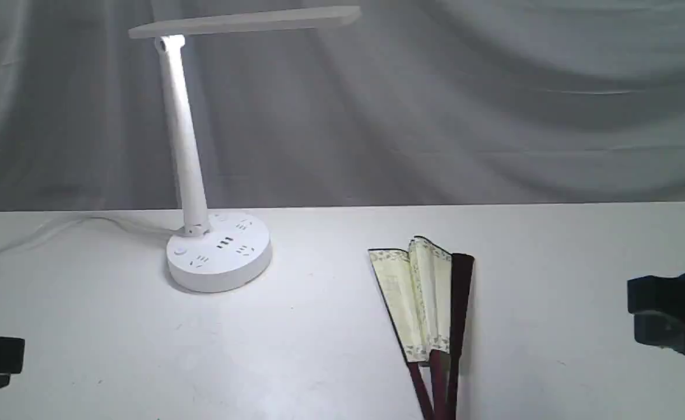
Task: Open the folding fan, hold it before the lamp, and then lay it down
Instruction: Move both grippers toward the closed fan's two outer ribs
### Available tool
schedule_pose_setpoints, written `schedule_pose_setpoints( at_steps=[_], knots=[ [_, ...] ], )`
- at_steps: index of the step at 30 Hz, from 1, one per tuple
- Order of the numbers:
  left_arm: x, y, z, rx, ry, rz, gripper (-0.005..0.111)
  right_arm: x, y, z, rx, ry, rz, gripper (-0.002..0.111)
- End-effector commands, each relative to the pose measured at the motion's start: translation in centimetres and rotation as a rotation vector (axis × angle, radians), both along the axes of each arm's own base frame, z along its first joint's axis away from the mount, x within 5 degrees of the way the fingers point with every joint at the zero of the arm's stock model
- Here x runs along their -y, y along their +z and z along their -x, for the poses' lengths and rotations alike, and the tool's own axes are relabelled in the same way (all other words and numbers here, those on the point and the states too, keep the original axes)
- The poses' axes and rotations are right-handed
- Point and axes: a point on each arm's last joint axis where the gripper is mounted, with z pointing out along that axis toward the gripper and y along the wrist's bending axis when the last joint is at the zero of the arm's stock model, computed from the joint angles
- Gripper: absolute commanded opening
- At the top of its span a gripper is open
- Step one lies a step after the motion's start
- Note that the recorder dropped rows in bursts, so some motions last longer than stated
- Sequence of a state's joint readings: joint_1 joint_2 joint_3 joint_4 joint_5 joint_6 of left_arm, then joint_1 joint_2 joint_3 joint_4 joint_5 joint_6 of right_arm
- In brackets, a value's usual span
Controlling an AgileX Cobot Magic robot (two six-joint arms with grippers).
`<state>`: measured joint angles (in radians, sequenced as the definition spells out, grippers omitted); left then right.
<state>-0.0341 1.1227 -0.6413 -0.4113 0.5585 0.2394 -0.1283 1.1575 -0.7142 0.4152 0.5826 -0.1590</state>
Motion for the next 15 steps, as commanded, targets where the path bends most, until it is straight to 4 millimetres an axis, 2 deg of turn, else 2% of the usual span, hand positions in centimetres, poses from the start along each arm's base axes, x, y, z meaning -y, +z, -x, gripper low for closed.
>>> schedule_pose_setpoints(
  at_steps=[1, 5, 15],
  knots=[
    [1.2, -0.5, -0.3, -0.023, -0.075, -0.008, 0.0, -0.3, -0.6, -1.2, -0.046, 0.04, -0.045, 0.032],
    [2.8, -1.4, -0.3, -0.048, -0.179, -0.066, 0.0, -0.9, -1.6, -2.5, -0.085, 0.086, -0.119, 0.032],
    [6.2, -4.1, -1.0, -0.122, -0.286, -0.087, 0.0, -1.6, -4.1, -4.5, -0.127, 0.114, -0.254, 0.032]
  ],
)
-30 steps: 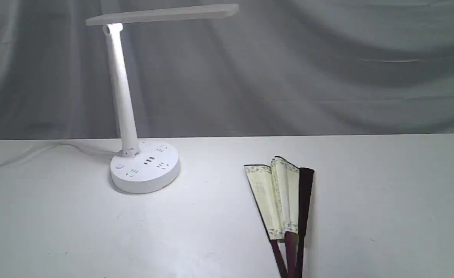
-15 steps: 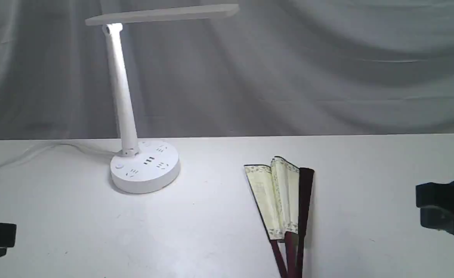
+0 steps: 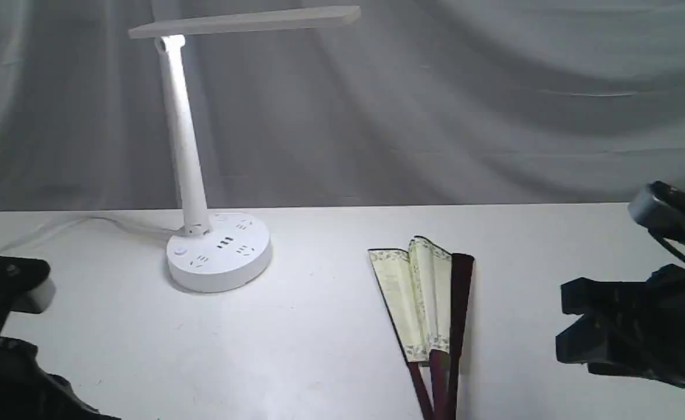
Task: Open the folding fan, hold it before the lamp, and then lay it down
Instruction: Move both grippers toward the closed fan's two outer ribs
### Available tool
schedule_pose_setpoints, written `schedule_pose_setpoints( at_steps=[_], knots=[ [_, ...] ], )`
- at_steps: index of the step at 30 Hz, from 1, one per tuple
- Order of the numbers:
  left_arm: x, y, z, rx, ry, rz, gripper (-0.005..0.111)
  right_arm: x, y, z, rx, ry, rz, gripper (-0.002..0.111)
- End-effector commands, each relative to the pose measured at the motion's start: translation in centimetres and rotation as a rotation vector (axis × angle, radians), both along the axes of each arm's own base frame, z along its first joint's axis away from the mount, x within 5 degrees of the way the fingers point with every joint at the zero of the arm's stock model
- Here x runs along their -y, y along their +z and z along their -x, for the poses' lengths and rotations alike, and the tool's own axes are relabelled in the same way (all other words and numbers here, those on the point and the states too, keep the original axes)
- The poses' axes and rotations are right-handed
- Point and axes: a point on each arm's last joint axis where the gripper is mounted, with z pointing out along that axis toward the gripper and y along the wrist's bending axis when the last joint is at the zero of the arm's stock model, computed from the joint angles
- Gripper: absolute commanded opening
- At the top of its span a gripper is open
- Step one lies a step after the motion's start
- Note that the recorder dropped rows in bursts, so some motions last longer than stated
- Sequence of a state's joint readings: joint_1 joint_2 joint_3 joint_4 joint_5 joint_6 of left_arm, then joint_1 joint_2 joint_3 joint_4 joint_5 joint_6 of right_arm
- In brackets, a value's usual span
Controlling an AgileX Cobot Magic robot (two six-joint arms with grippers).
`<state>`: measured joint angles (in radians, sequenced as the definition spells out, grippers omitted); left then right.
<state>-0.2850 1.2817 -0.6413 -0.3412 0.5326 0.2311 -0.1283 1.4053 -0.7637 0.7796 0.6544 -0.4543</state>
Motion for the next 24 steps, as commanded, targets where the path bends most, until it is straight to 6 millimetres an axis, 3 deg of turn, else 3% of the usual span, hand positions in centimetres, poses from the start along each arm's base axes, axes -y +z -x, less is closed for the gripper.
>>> schedule_pose_setpoints(
  at_steps=[1, 9, 24],
  knots=[
    [1.4, -1.0, -0.6, 0.001, -0.026, -0.004, 0.0, -0.4, -0.7, -0.9, 0.006, 0.004, -0.065, 0.032],
    [4.7, -3.4, -1.9, 0.019, -0.102, -0.023, 0.0, -2.0, -3.1, -2.8, 0.01, 0.006, -0.17, 0.032],
    [7.8, -3.2, -6.2, -0.062, -0.061, 0.067, 0.009, -2.8, -8.6, -5.4, -0.044, -0.09, -0.342, 0.032]
  ],
)
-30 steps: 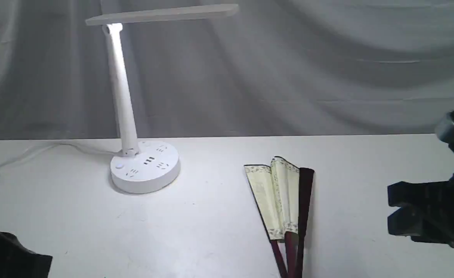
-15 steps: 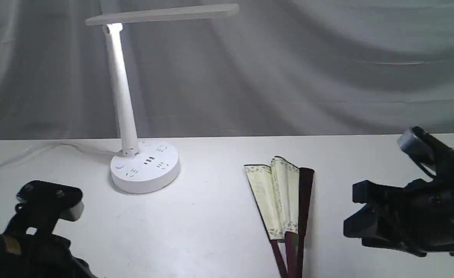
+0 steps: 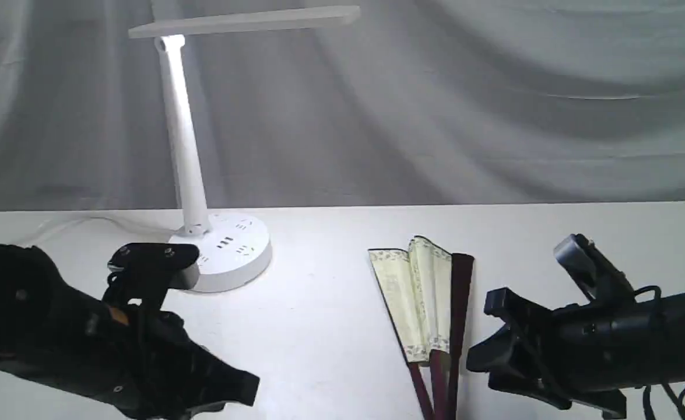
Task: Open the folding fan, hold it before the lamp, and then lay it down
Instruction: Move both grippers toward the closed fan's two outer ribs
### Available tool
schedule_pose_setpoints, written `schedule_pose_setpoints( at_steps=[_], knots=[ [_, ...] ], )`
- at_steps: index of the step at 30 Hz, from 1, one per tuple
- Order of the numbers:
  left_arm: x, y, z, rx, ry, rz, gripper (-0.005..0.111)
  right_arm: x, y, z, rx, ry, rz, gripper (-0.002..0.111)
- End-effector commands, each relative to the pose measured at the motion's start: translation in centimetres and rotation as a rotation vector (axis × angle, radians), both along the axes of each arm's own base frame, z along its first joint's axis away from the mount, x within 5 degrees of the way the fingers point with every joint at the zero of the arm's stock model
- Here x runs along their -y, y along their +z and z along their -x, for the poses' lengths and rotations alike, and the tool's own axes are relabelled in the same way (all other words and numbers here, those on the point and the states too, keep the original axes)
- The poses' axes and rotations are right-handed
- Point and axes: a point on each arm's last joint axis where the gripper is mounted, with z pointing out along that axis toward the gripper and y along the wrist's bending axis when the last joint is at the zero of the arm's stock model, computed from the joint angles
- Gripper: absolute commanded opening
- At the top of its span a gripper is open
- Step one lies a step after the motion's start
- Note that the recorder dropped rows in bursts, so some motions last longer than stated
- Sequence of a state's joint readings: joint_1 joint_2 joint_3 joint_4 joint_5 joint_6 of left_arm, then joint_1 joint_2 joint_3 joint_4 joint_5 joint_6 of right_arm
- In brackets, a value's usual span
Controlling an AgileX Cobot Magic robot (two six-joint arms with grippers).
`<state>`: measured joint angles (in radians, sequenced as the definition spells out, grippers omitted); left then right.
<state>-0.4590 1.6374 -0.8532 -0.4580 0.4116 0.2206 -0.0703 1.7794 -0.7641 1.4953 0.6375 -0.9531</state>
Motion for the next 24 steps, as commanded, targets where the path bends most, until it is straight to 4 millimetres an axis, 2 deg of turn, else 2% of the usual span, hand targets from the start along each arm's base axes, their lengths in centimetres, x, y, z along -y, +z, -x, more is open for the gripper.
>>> schedule_pose_setpoints(
  at_steps=[1, 4, 10, 17, 24],
  knots=[
    [0.8, 0.2, -0.9, -0.004, -0.003, 0.013, 0.01, 0.0, -1.1, -0.9, 0.001, -0.041, -0.039, 0.032],
    [1.2, 0.2, -1.5, -0.023, 0.007, 0.032, 0.013, -0.2, -2.2, -1.7, -0.021, -0.017, -0.061, 0.034],
    [1.7, -0.1, -2.2, -0.044, 0.001, 0.033, 0.019, -0.3, -2.8, -3.7, -0.012, -0.003, -0.093, 0.043],
    [1.8, -0.8, -2.3, -0.064, 0.001, 0.024, 0.02, 0.8, -3.6, -4.4, -0.021, -0.097, 0.017, 0.043],
    [1.9, -0.6, -2.6, -0.037, 0.049, 0.064, 0.02, 1.1, -3.5, -4.8, 0.012, -0.136, 0.028, 0.043]
  ],
)
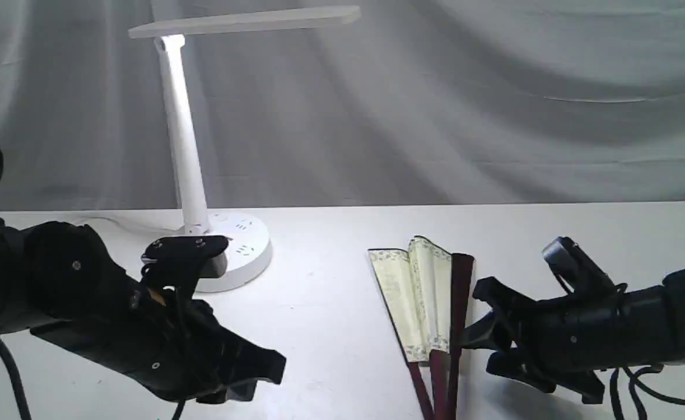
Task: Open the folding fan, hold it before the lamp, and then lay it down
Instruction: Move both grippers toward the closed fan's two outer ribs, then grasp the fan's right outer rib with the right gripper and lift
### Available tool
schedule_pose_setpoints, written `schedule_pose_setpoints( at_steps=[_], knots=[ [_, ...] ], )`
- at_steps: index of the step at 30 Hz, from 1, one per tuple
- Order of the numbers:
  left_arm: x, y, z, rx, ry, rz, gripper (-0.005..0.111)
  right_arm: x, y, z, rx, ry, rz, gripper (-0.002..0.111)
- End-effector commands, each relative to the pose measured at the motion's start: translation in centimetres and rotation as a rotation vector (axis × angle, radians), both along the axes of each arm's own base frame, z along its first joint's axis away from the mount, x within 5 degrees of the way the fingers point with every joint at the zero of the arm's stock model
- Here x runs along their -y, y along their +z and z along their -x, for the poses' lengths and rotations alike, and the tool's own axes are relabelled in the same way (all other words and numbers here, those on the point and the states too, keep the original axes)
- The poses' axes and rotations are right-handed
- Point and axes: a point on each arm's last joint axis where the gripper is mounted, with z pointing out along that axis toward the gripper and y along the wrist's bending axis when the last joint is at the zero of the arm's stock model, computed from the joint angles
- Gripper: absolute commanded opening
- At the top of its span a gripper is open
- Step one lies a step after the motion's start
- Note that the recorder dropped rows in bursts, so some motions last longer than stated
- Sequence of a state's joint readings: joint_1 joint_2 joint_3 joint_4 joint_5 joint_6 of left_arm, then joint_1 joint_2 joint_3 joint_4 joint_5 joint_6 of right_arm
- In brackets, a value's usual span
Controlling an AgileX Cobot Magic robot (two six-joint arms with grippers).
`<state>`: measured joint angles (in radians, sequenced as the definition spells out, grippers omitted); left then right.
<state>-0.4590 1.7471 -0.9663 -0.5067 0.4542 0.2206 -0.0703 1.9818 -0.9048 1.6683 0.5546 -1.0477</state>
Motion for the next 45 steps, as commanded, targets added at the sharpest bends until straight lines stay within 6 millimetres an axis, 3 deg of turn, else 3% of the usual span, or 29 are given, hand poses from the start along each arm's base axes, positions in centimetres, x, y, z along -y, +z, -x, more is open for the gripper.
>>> schedule_pose_setpoints(
  at_steps=[1, 7, 24, 35, 45],
  knots=[
    [0.4, 0.2, -0.3, 0.018, 0.044, 0.042, 0.02, 0.1, 0.2, -0.6, 0.028, -0.005, 0.02, 0.043],
    [0.5, 0.2, -0.3, 0.011, 0.047, 0.046, 0.02, -0.2, -0.3, -2.2, 0.02, 0.006, -0.053, 0.043],
    [0.4, 0.3, -0.4, 0.031, 0.055, 0.048, 0.02, -0.6, -3.7, -2.1, -0.079, -0.037, -0.143, 0.043],
    [0.4, 0.4, -0.6, 0.043, 0.061, 0.049, 0.02, -2.4, -3.8, -2.3, -0.06, 0.019, -0.093, 0.043],
    [0.4, 0.3, -0.4, 0.038, 0.026, 0.033, 0.02, -2.5, -3.6, -2.6, -0.045, 0.026, -0.093, 0.037]
  ],
)
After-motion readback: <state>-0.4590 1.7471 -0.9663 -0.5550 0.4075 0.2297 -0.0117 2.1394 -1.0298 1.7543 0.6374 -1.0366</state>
